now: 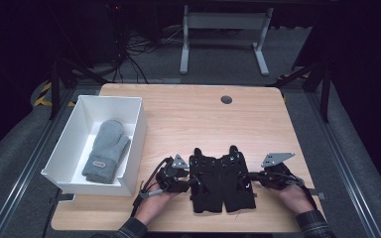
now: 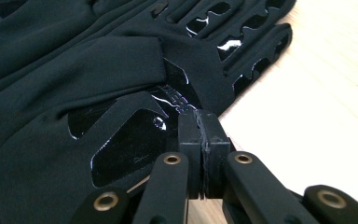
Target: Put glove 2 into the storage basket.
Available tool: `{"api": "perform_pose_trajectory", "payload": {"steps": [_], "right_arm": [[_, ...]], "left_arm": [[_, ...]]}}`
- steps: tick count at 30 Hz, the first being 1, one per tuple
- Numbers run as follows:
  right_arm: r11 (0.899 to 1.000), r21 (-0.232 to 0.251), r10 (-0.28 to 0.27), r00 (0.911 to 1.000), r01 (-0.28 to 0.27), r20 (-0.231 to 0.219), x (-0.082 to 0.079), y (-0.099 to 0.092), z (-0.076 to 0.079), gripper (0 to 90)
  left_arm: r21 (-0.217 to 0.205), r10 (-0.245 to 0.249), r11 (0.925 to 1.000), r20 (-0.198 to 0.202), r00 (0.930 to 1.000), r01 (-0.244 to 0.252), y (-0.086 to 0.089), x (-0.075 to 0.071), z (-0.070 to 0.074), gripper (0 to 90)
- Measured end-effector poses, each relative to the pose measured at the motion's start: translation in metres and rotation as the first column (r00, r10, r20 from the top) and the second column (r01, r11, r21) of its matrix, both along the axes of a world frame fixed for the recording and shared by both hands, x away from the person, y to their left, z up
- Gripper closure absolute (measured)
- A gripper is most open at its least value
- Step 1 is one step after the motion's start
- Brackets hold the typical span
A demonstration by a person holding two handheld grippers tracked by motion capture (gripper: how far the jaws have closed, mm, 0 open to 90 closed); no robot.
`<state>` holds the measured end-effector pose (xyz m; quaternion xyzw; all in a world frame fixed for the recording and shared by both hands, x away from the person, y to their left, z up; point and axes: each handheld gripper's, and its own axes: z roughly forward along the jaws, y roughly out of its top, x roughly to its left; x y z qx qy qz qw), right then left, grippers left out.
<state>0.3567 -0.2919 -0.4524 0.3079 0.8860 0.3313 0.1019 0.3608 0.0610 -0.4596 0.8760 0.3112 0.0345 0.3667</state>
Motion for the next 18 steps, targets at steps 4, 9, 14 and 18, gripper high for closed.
{"api": "perform_pose_trajectory", "payload": {"steps": [4,9,14,18], "right_arm": [[1.000,-0.001,0.006,1.0000,-0.006,-0.002,-0.0004,0.0017,-0.0007,89.8],[1.000,-0.002,0.010,0.9999,-0.010,-0.003,-0.0007,0.0029,-0.0009,89.8],[1.000,0.000,0.013,0.9999,-0.013,-0.004,-0.0009,0.0027,-0.0011,89.9],[1.000,0.002,0.016,0.9998,-0.016,-0.007,-0.0012,0.0027,-0.0011,89.9]], "left_arm": [[0.000,0.006,1.0000,-0.019,0.9998,-0.006,-0.0016,0.0052,0.0002,62.9],[0.019,0.005,0.9998,-0.033,0.9994,-0.004,-0.0066,0.0077,-0.0004,72.7],[0.007,0.012,0.9999,-0.062,0.9980,-0.011,-0.0071,0.0096,0.0004,85.4],[0.007,0.018,0.9998,-0.075,0.9970,-0.018,-0.0064,0.0107,0.0034,88.3]]}}
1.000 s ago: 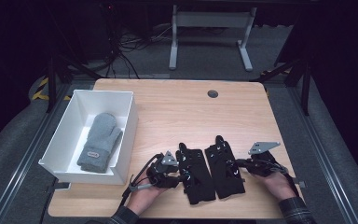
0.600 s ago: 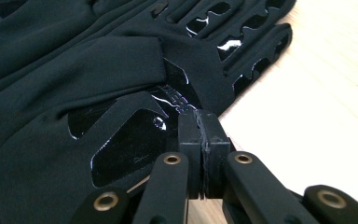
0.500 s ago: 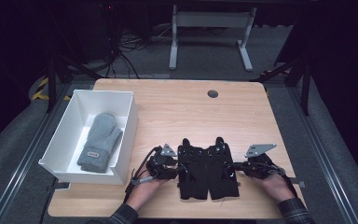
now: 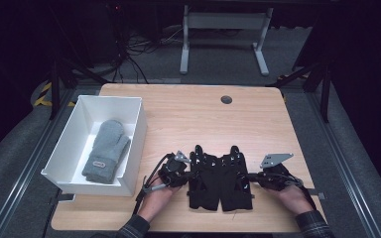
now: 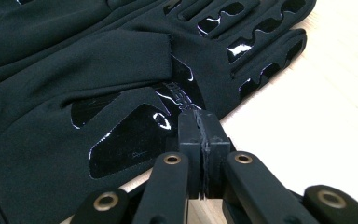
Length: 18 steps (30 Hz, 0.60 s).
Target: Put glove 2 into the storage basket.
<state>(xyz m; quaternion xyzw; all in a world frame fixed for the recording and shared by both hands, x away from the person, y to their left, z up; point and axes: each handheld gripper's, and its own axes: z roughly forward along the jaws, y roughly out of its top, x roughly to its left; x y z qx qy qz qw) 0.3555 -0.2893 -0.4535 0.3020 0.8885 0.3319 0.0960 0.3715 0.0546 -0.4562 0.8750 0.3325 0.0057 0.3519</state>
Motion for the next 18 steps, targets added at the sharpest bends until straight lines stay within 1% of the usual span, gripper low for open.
{"api": "perform_pose_trajectory", "payload": {"steps": [1,3,5,7,8,9,10,12,14,15,17,18], "right_arm": [[1.000,0.000,0.000,1.0000,0.000,0.000,0.000,0.000,0.000,89.9],[1.000,0.003,0.004,1.0000,-0.004,-0.003,0.000,0.000,0.000,89.9],[1.000,0.005,0.006,1.0000,-0.006,-0.004,0.000,0.001,0.000,89.9],[1.000,0.006,0.011,0.9999,-0.011,-0.005,0.000,0.002,0.000,89.9],[1.000,0.005,0.016,0.9999,-0.016,-0.004,0.000,0.004,0.000,89.9],[1.000,0.005,0.016,0.9999,-0.016,-0.004,0.000,0.004,0.000,89.9],[1.000,0.005,0.018,0.9998,-0.018,-0.005,0.000,0.005,0.000,89.9],[1.000,0.007,0.024,0.9997,-0.024,-0.006,-0.001,0.007,0.000,89.9],[1.000,0.009,0.029,0.9996,-0.029,-0.008,0.000,0.010,0.000,89.9],[1.000,0.008,0.030,0.9995,-0.030,-0.006,0.000,0.011,0.000,89.9],[0.999,0.008,0.033,0.9995,-0.033,-0.004,0.000,0.012,0.000,89.9],[0.999,0.010,0.033,0.9994,-0.033,-0.005,0.000,0.012,0.000,89.9]], "left_arm": [[-0.016,-0.002,0.9999,-0.013,0.9999,0.002,0.002,0.001,0.003,88.3],[-0.048,-0.001,0.9989,-0.018,0.9998,0.000,0.006,0.002,0.008,88.4],[-0.072,-0.011,0.9973,-0.027,0.9996,0.009,0.010,0.003,0.015,88.4],[-0.100,-0.015,0.9949,-0.022,0.9997,0.013,0.013,0.003,0.022,88.4],[-0.125,-0.018,0.9920,-0.019,0.9997,0.015,0.013,0.003,0.028,88.4],[-0.125,-0.018,0.9920,-0.019,0.9997,0.015,0.013,0.003,0.028,88.4],[-0.140,-0.027,0.9898,-0.028,0.9992,0.023,0.014,0.003,0.030,88.4],[-0.137,-0.042,0.9899,-0.029,0.9987,0.037,0.012,0.004,0.033,88.4],[-0.143,-0.061,0.9881,-0.031,0.9977,0.056,0.009,0.005,0.035,88.4],[-0.149,-0.071,0.9866,-0.032,0.9970,0.065,0.007,0.005,0.037,88.4],[-0.177,-0.085,0.9813,-0.040,0.9955,0.077,0.004,0.004,0.040,88.4],[-0.177,-0.085,0.9813,-0.040,0.9955,0.077,0.004,0.004,0.040,88.5]]}}
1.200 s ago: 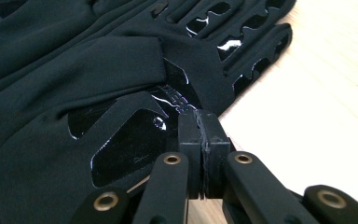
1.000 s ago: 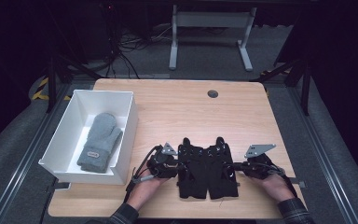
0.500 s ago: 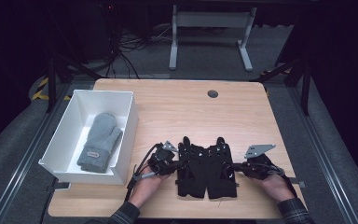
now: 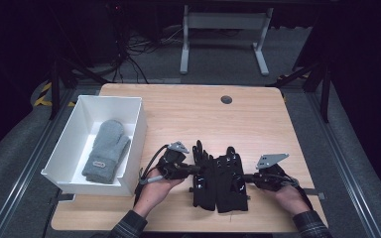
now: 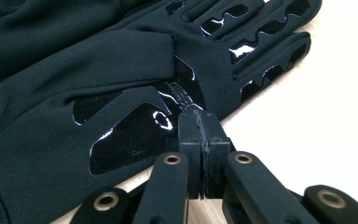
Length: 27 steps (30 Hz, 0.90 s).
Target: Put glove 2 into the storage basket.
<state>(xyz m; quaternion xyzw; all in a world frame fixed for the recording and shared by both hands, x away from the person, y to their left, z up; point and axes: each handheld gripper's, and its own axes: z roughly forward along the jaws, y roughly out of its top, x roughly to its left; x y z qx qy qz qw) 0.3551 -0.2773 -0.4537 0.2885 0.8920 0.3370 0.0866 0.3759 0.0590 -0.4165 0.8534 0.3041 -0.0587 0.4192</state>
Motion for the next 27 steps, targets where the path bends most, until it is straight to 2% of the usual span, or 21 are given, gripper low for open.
{"api": "perform_pose_trajectory", "payload": {"steps": [10,21,27], "right_arm": [[1.000,0.015,0.023,0.9997,-0.023,-0.008,-0.001,0.007,0.000,90.0],[0.998,0.023,0.058,0.9982,-0.057,-0.016,-0.001,0.021,-0.002,90.0],[0.997,0.023,0.080,0.9966,-0.080,-0.017,-0.001,0.034,-0.002,90.0]], "left_arm": [[-0.029,-0.064,0.9975,-0.005,0.9979,0.064,-0.022,0.001,0.010,88.4],[-0.034,-0.091,0.9953,-0.014,0.9957,0.091,-0.040,0.002,0.007,88.4],[-0.019,-0.106,0.9942,-0.019,0.9942,0.106,-0.048,0.003,0.003,88.4]]}}
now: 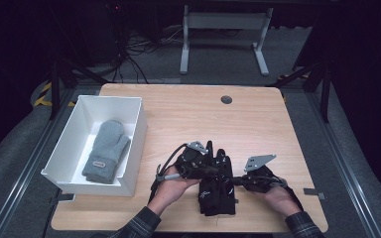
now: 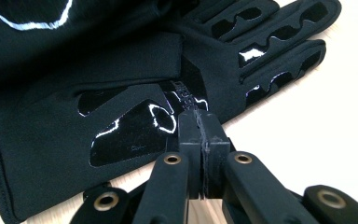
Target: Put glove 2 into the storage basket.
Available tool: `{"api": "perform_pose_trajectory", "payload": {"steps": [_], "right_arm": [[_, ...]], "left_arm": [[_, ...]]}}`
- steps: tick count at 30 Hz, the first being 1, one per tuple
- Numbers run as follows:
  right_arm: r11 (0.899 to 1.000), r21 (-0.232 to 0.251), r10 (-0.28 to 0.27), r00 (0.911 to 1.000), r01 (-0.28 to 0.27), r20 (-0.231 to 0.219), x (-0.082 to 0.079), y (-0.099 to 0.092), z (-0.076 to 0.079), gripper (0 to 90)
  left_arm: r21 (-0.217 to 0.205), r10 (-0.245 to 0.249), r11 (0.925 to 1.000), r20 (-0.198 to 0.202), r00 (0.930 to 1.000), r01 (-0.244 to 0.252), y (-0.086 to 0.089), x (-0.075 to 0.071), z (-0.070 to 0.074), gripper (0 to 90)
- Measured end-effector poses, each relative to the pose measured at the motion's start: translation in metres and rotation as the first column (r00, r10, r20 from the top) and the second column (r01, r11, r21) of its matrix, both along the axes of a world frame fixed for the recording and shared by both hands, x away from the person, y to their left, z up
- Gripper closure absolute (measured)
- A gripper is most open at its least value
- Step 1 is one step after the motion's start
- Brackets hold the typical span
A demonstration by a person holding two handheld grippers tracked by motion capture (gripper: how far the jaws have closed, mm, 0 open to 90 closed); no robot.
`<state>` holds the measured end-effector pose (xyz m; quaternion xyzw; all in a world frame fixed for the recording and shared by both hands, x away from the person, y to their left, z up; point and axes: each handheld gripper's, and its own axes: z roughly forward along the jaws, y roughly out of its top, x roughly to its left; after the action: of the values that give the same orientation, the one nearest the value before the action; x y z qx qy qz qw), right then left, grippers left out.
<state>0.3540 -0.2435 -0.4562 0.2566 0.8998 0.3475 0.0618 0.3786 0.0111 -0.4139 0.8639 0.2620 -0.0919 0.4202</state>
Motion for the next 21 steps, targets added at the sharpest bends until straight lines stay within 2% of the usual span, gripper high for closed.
{"api": "perform_pose_trajectory", "payload": {"steps": [11,13,15,17,19,21], "right_arm": [[1.000,-0.002,0.007,1.0000,-0.007,0.002,0.001,0.007,0.000,90.0],[1.000,-0.001,0.008,1.0000,-0.008,0.003,0.001,0.007,0.000,90.0],[1.000,-0.002,0.006,1.0000,-0.006,0.003,0.000,0.007,0.000,90.0],[1.000,0.000,-0.002,1.0000,0.002,0.008,0.001,0.004,0.001,89.9],[1.000,0.010,-0.020,0.9997,0.019,0.013,0.001,-0.002,0.003,90.0],[0.999,0.014,-0.039,0.9991,0.039,0.014,0.002,-0.009,0.004,90.0]], "left_arm": [[0.046,-0.051,0.9976,-0.019,0.9985,0.052,-0.023,-0.001,-0.017,86.5],[0.034,-0.065,0.9973,-0.002,0.9979,0.065,-0.029,-0.001,-0.020,85.0],[0.016,-0.084,0.9963,0.009,0.9964,0.084,-0.032,-0.003,-0.019,77.8],[0.011,-0.088,0.9961,0.036,0.9955,0.087,-0.033,-0.006,-0.016,72.1],[0.011,-0.088,0.9961,0.047,0.9950,0.088,-0.031,-0.008,-0.014,72.0],[0.023,-0.087,0.9960,0.051,0.9949,0.086,-0.028,-0.010,-0.013,78.6]]}}
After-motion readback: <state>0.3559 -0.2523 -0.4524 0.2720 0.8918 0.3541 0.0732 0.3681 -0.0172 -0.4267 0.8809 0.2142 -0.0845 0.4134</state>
